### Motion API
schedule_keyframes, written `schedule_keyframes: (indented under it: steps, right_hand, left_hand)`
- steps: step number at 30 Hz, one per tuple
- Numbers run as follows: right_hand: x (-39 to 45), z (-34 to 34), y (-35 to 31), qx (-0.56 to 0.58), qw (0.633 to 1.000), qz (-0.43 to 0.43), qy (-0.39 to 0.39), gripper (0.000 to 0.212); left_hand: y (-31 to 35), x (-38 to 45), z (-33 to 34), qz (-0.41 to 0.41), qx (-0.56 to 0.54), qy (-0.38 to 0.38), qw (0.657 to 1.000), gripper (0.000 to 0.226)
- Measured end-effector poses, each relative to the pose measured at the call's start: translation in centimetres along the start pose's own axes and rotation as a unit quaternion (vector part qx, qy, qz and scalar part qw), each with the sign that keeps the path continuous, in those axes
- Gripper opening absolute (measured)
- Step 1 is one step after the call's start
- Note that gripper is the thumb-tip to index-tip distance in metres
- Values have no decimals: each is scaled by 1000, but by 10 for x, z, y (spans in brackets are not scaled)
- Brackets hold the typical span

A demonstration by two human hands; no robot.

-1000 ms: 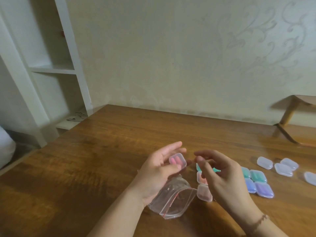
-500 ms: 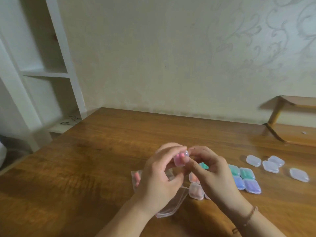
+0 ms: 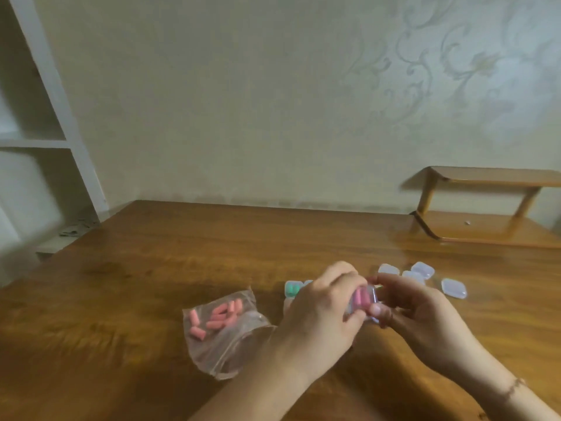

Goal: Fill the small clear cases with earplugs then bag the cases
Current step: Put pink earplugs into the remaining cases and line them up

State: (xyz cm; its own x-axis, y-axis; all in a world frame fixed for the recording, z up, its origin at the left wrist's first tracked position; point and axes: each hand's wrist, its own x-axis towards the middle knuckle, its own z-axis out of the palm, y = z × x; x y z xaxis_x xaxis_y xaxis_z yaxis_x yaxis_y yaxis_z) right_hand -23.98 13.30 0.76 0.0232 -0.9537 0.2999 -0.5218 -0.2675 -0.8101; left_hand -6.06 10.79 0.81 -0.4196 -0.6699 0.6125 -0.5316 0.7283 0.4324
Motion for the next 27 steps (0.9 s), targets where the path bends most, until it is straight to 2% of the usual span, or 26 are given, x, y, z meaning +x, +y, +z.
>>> schedule_keyframes:
  steps: [3, 7, 10, 15, 20, 23, 27]
  right_hand:
    - [-9, -8, 19, -94, 996, -6, 8, 37]
    - [-18, -4, 21, -131, 991, 21, 0, 27]
    - [-19, 2, 24, -184, 982, 38, -30, 29]
    - [-20, 2, 30, -215, 974, 59, -47, 41]
    - [-21, 3, 31, -239, 968, 52, -55, 46]
    - [-19, 1, 32, -251, 965, 58, -39, 41]
    - [-8, -25, 35, -253, 960, 112, 34, 35]
  left_hand:
    - [4, -1, 19, 7, 8, -36, 999, 30]
    - [-3, -6, 36, 24, 71, -64, 995, 36]
    - [-8, -10, 42, 15, 111, -81, 990, 39]
    - [-9, -13, 42, -21, 130, -103, 986, 11]
    - [-11, -13, 42, -25, 140, -118, 983, 12]
    - [-7, -7, 42, -8, 140, -108, 984, 20]
    - [7, 19, 55, 31, 108, -90, 990, 22]
